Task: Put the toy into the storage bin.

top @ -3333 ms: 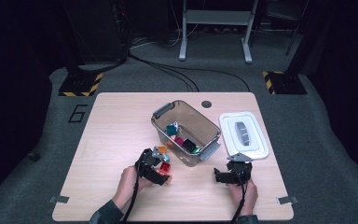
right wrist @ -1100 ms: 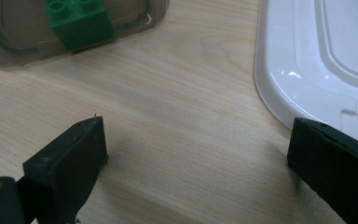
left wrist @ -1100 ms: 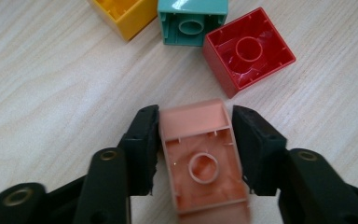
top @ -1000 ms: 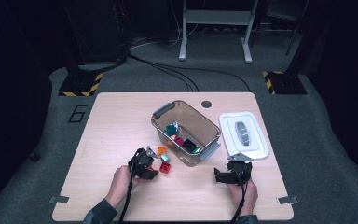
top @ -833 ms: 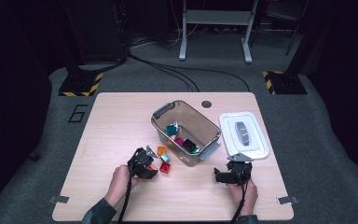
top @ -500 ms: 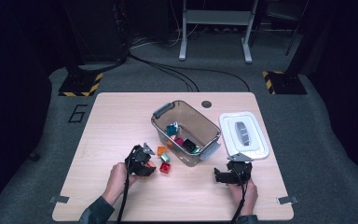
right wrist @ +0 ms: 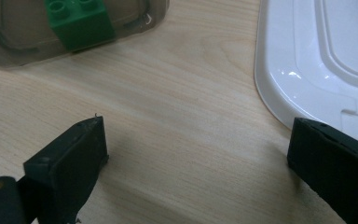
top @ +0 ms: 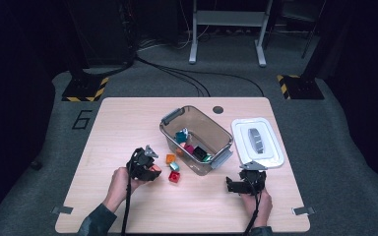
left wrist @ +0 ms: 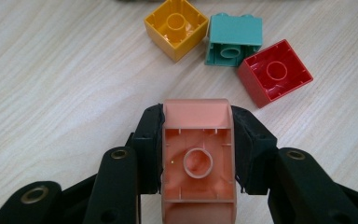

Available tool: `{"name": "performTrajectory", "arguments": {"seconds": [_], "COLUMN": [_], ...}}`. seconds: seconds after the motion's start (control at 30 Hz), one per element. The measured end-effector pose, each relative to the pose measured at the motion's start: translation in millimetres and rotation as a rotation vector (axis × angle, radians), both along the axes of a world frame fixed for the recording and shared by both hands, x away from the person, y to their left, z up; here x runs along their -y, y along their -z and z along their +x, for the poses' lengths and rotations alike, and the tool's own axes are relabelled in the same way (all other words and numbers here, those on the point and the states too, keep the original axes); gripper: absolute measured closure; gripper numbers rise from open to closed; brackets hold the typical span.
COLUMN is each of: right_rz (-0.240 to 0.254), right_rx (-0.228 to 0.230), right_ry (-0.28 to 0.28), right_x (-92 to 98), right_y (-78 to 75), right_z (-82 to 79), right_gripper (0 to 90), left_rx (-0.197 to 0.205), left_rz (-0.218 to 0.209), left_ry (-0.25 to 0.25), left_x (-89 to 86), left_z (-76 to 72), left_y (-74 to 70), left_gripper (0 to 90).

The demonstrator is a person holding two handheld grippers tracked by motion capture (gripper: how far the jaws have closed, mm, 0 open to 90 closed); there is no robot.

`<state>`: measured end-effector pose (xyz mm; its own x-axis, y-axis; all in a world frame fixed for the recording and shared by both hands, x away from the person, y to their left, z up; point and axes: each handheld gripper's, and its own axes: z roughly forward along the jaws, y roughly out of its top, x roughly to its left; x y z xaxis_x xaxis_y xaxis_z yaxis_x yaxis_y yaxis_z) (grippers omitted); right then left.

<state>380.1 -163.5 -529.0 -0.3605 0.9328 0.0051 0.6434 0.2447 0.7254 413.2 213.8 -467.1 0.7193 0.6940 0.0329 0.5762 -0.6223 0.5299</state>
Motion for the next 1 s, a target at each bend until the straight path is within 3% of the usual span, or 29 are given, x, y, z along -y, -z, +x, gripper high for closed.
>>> {"name": "performTrajectory", "arguments": {"seconds": [1.0], "right_rz": [0.000], "right_rx": [0.000], "right_ry": [0.000], "right_x": [0.0], "right_y": [0.0], "right_z": [0.0], "right_gripper": [3.9], "left_rx": [0.080], "left_rz": [-0.024], "left_ry": [-0.030], "left_x": [-9.7], "left_z": [17.3], "left_y": [-45.0], "left_gripper": [58.5]}}
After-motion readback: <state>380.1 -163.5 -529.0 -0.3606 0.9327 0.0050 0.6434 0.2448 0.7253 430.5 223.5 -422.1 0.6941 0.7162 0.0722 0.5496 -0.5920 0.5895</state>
